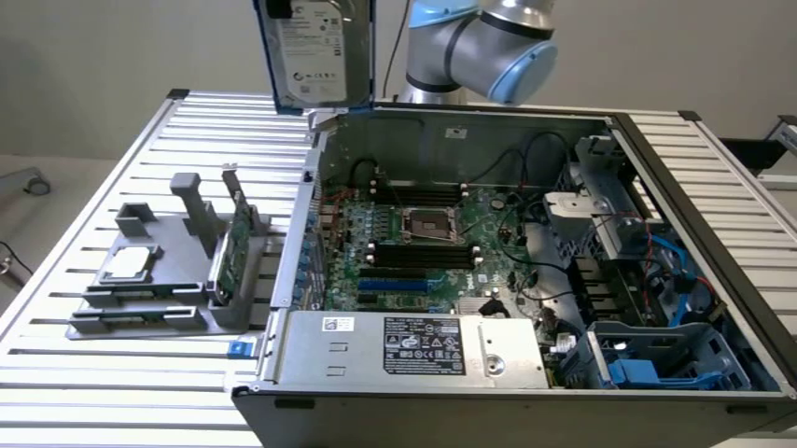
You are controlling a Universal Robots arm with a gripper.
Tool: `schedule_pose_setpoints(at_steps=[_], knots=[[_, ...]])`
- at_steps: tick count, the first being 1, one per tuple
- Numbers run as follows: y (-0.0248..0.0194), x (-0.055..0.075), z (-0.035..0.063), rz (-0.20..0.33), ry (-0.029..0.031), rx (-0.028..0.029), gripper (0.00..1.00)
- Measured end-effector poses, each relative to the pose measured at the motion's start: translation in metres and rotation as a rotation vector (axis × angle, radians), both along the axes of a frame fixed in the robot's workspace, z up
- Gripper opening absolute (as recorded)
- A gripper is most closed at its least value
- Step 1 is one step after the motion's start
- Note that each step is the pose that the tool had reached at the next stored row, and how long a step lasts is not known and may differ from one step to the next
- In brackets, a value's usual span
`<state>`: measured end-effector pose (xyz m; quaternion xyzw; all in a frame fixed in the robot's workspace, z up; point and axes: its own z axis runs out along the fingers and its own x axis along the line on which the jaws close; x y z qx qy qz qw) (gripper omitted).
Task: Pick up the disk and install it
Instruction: 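Pick up the disk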
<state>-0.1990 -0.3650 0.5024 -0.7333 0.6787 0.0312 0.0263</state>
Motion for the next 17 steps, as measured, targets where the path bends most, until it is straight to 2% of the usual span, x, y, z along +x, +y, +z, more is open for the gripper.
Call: schedule_pose_setpoints(at_steps=[4, 13, 17], knots=[[-0.0115, 0.005, -0.0001, 0.0, -0.0001, 0.0002, 0.33], [-0.0354, 0.034, -0.0001, 0.0, 0.0, 0.0, 0.33], [-0.0445, 0.049, -0.0001, 0.0, 0.0, 0.0, 0.33]])
